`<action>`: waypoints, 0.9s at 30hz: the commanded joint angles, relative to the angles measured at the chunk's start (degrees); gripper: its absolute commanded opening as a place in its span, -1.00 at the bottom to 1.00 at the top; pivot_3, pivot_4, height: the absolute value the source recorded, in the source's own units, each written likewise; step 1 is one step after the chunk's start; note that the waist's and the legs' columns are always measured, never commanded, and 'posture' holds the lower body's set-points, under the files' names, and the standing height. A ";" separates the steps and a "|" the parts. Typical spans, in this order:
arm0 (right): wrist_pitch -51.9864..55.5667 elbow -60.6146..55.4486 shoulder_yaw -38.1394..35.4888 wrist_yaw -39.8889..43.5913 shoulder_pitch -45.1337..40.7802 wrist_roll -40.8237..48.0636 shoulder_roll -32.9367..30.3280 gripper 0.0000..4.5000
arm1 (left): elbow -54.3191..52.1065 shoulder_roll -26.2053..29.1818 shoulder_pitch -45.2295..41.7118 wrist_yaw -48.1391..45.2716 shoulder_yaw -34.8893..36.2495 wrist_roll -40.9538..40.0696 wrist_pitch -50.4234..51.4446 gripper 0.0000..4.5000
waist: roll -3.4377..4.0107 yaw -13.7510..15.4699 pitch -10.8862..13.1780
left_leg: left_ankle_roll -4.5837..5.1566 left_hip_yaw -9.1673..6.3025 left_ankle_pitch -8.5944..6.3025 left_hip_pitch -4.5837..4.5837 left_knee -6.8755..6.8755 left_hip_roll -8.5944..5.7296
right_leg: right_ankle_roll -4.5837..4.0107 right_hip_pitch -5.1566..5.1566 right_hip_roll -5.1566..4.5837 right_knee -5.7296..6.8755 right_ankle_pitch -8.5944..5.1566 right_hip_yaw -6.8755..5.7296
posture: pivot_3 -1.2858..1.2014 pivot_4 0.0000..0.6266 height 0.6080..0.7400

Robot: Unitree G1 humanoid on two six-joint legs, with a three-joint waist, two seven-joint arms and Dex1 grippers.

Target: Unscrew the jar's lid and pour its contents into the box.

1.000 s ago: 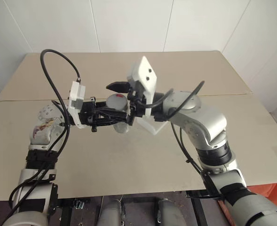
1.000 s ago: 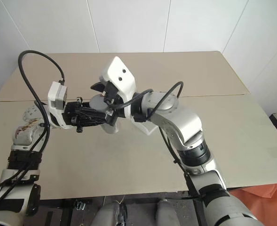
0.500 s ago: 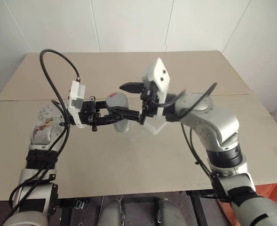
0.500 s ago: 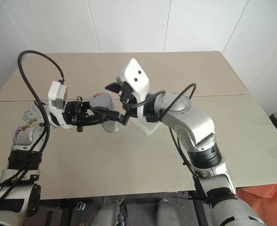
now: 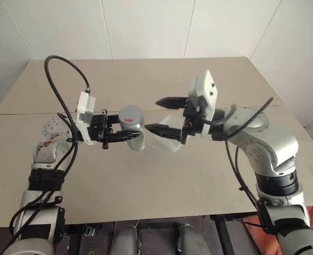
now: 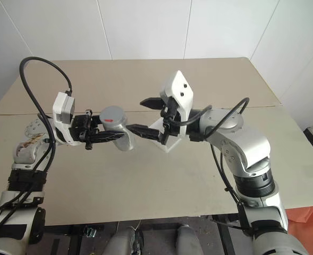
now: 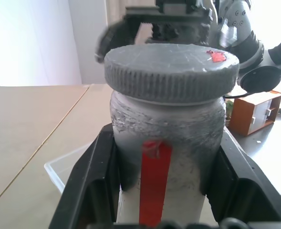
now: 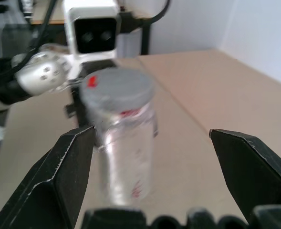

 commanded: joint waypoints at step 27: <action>1.31 5.08 4.52 -3.15 -9.21 -1.07 8.90 0.81 | -0.80 0.46 -0.96 -0.33 0.51 0.83 -1.98 -0.03 | 0.00 0.02 0.00 | -0.01 0.00 0.01 0.00 0.01 -0.01 | 0.00 0.00 0.00 0.01 0.00 -0.01 | 0.03 -0.52 1.00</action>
